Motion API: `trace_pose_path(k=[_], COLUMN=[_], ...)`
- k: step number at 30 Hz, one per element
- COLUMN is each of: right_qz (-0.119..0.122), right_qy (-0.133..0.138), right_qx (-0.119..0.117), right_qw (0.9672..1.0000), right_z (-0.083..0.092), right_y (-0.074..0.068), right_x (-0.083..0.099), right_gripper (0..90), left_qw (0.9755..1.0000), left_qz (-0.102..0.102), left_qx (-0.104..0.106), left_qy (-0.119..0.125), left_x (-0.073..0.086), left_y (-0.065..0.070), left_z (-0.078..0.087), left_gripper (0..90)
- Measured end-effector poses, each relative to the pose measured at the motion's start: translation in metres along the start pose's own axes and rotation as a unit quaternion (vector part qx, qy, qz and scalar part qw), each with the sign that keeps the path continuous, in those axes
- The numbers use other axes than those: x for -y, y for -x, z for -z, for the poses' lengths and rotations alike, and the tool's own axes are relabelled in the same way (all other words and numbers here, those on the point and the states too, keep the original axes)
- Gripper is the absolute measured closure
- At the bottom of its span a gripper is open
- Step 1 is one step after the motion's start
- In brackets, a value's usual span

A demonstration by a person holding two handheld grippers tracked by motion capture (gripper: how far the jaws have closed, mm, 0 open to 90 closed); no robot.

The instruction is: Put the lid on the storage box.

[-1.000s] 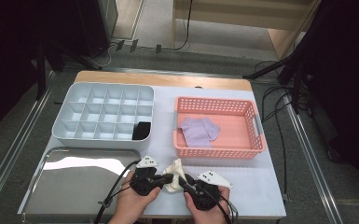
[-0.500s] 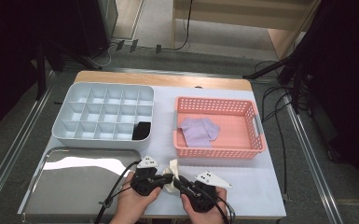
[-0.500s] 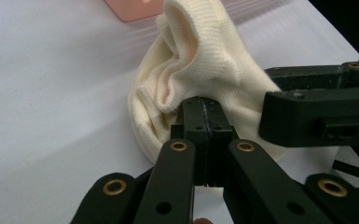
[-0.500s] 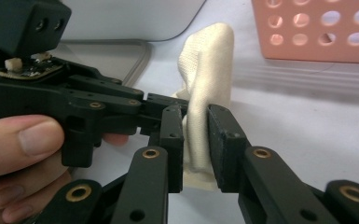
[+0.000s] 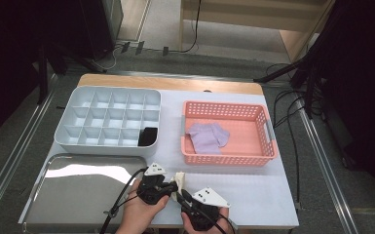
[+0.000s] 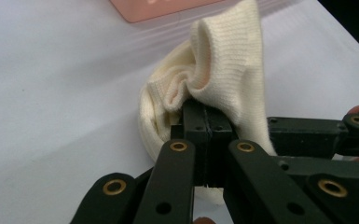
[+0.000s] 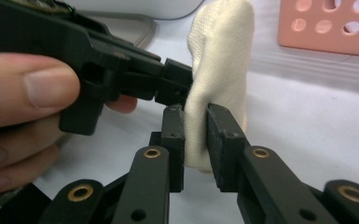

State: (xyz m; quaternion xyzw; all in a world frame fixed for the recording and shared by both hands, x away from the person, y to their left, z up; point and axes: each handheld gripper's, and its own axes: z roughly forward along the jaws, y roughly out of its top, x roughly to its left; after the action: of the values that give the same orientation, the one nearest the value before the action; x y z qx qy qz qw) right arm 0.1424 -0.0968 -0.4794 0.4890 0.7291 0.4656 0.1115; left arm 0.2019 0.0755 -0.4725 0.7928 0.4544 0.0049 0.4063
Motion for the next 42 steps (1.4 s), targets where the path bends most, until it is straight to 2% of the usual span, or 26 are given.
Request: trace_pose_path(k=[2,3,7,9,13,17,22,24,26,29,32,35,36,39,42], right_qz=[0.014,0.023,0.032,0.033,0.029,0.033,0.036,0.037,0.029,0.026,0.029,0.031,0.034,0.043,0.033], right_qy=[-0.004,-0.007,-0.007,-0.009,-0.01,-0.014,-0.009,-0.008,-0.009,-0.01,-0.013,-0.014,-0.016,-0.015,-0.015], right_qx=[0.006,0.012,0.023,0.022,0.021,0.024,0.028,0.027,0.02,0.018,0.023,0.025,0.028,0.028,0.01], right_qw=[0.9999,0.9996,0.9992,0.9992,0.9993,0.9991,0.9989,0.9989,0.9993,0.9994,0.9992,0.9991,0.9989,0.9986,0.9993], right_z=[-0.001,-0.002,-0.004,-0.005,-0.005,-0.006,-0.007,-0.007,-0.007,-0.007,-0.008,-0.009,-0.009,-0.008,-0.006], right_y=[-0.001,-0.002,-0.005,-0.005,-0.003,-0.004,-0.005,-0.005,-0.002,-0.002,-0.004,-0.004,-0.005,-0.006,-0.002], right_x=[0.0,0.001,0.002,0.002,0.003,0.002,0.003,0.003,0.003,0.002,0.001,0.0,-0.001,-0.001,-0.002], right_gripper=[78.4,78.6,78.4,78.2,77.7,77.2,77.2,77.2,77.2,77.2,77.0,77.0,76.9,76.1,73.1], left_qw=[0.9998,0.9998,0.9994,0.999,0.9985,0.9972,0.9956,0.9957,0.9962,0.998,0.999,0.9997,0.9997,0.9997,0.9995], left_qz=[-0.011,-0.012,-0.003,0.007,0.015,0.017,0.015,0.01,0.007,0.001,-0.003,-0.006,-0.006,-0.014,-0.018], left_qx=[-0.015,-0.017,-0.016,-0.012,-0.01,-0.009,0.001,0.007,0.011,0.013,0.02,0.011,0.006,0.014,0.016], left_qy=[0.003,0.006,0.029,0.042,0.051,0.072,0.092,0.091,0.087,0.062,0.039,0.022,0.023,0.017,0.018], left_x=[-0.001,-0.001,-0.009,-0.014,-0.016,-0.018,-0.023,-0.024,-0.024,-0.022,-0.021,-0.018,-0.018,-0.018,-0.018], left_y=[0.004,0.005,-0.001,-0.006,-0.015,-0.019,-0.016,-0.013,-0.009,-0.004,-0.002,0.001,0.001,-0.003,-0.005], left_z=[0.003,0.005,0.015,0.021,0.027,0.036,0.051,0.052,0.051,0.04,0.03,0.019,0.017,0.017,0.016], left_gripper=[90.0,90.0,90.0,90.0,89.6,83.6,74.0,70.3,68.6,67.1,61.2,56.1,57.4,75.7,79.8])
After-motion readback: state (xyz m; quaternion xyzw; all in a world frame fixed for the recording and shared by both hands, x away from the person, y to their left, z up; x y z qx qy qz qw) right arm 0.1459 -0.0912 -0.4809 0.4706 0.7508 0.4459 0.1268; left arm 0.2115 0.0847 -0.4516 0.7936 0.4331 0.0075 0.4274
